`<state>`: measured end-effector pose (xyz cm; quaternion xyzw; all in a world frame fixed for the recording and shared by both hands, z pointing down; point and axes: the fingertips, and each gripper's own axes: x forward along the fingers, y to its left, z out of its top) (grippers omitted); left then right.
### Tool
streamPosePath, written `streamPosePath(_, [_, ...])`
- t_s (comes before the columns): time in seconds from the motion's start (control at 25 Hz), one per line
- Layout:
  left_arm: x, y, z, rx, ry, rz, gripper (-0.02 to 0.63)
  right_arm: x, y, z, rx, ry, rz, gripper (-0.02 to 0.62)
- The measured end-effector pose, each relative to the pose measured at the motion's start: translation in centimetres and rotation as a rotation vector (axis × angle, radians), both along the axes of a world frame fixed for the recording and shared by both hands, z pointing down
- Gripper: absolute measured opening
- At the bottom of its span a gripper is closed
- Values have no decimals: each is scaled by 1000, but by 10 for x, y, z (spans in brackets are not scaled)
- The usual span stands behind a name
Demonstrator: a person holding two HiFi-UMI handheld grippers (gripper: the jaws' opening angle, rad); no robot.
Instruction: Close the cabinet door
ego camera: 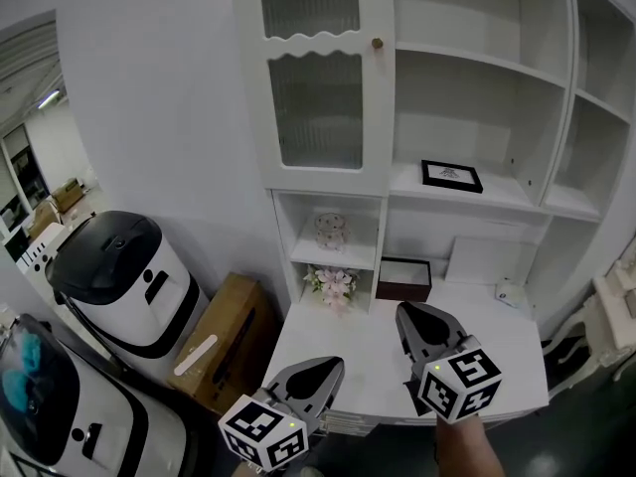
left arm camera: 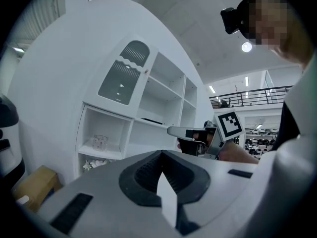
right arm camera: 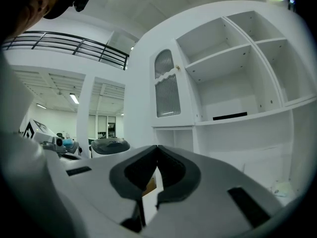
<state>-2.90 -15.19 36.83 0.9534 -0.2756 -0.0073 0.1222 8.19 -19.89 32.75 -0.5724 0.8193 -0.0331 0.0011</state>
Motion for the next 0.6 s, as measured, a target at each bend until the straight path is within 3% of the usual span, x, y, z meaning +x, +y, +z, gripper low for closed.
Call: streamPosePath(0.6, [33,58,7,-6,-28,-100,2,15,52,15,-12,-9,-140,5])
